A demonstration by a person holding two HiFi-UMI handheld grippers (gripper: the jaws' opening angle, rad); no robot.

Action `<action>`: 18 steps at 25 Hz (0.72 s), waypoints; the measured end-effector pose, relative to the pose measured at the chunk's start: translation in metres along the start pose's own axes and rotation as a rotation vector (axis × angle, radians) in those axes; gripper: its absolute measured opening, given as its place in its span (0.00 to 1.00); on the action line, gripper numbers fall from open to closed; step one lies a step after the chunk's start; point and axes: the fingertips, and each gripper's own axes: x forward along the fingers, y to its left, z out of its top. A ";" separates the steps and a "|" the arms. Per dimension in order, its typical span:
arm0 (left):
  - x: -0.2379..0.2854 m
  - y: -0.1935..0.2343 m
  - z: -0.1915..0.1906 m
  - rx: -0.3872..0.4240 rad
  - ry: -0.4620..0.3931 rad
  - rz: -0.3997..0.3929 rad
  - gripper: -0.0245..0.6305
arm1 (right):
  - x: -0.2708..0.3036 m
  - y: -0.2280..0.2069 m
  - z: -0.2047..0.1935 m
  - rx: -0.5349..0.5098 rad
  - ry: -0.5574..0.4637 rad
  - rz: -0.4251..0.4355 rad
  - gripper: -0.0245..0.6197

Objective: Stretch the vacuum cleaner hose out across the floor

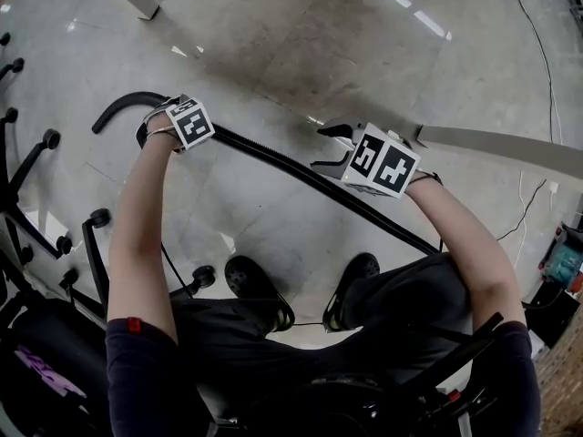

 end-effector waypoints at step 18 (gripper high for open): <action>-0.006 0.011 -0.011 0.039 0.003 -0.017 0.59 | 0.009 0.016 -0.053 0.027 0.090 0.043 0.44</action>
